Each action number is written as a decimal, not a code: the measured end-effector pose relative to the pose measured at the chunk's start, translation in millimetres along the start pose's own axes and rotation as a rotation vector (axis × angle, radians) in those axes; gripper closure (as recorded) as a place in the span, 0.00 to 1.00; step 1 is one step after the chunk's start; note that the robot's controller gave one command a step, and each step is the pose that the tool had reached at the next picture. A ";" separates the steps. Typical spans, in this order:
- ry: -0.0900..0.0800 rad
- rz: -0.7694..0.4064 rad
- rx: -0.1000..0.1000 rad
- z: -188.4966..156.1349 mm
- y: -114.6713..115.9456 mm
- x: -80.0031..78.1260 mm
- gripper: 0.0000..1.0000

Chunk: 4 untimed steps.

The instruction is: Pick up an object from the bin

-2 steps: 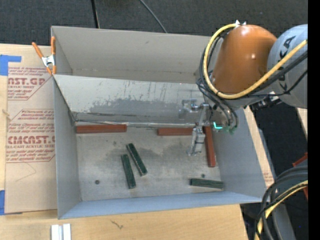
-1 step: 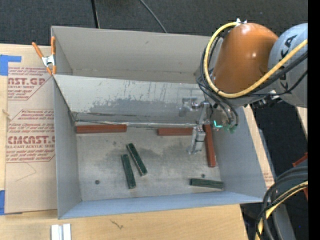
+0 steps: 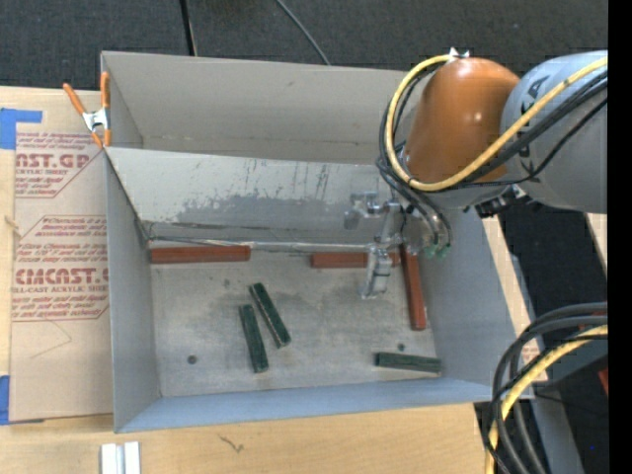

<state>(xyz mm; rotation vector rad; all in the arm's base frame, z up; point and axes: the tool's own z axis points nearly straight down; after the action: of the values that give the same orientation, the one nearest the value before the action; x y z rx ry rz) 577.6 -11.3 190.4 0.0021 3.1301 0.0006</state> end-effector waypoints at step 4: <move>0.010 0.173 0.001 117.1 -68.8 -11.0 0.00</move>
Offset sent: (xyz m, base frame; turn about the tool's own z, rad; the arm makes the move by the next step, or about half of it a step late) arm 0.0081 -0.0392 -0.0926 0.0820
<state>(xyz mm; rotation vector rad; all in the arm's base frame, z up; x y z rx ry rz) 589.8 -80.1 73.5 0.2730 3.1278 0.0003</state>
